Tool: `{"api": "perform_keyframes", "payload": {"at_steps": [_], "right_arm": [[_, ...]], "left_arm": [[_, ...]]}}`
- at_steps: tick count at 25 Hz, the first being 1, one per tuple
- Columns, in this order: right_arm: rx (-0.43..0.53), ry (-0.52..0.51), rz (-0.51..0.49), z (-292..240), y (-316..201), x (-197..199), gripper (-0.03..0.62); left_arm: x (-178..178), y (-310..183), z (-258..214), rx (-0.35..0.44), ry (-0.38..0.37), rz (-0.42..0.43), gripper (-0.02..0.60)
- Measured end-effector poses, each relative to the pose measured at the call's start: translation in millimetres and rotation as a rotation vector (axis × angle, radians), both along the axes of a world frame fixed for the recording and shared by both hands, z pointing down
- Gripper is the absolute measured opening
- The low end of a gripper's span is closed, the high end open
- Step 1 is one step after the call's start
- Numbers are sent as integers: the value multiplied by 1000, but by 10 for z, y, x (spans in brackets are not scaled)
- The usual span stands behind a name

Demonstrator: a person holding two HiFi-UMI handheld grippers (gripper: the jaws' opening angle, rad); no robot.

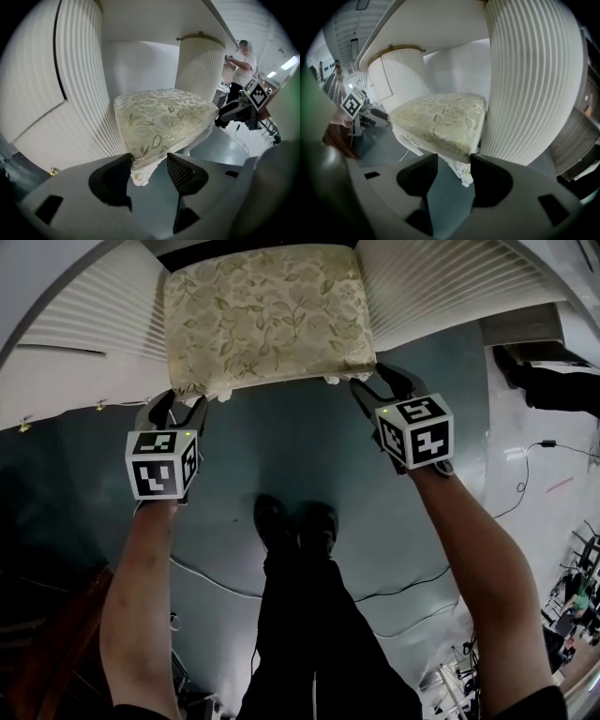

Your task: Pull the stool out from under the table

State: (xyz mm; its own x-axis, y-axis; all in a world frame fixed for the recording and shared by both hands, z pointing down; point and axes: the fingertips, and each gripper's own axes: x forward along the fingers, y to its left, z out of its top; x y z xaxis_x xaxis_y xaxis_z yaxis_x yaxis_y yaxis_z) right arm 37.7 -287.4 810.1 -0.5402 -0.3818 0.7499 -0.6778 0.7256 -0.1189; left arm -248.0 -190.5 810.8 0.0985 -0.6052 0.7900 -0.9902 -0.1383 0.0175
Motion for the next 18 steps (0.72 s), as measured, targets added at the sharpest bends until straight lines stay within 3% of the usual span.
{"api": "perform_keyframes", "payload": {"at_steps": [2,5,9,13,17,18], "right_arm": [[5,5,-6,9,-58,56,177],[18,22,-26,40,-166,114,130],[39,54,-34,52,-257,87,147],[51,71,37,40,-499,170,126],[37,83,23,31,-524,186,153],[22,80,8,25,-472,159,198]], "left_arm": [[64,2,9,-11,22,-39,279],[117,13,33,-7,31,-72,278],[138,56,33,3,39,-64,268],[376,188,41,7,29,44,184],[497,276,6,-6,54,51,237],[466,266,11,-3,63,50,236]]}}
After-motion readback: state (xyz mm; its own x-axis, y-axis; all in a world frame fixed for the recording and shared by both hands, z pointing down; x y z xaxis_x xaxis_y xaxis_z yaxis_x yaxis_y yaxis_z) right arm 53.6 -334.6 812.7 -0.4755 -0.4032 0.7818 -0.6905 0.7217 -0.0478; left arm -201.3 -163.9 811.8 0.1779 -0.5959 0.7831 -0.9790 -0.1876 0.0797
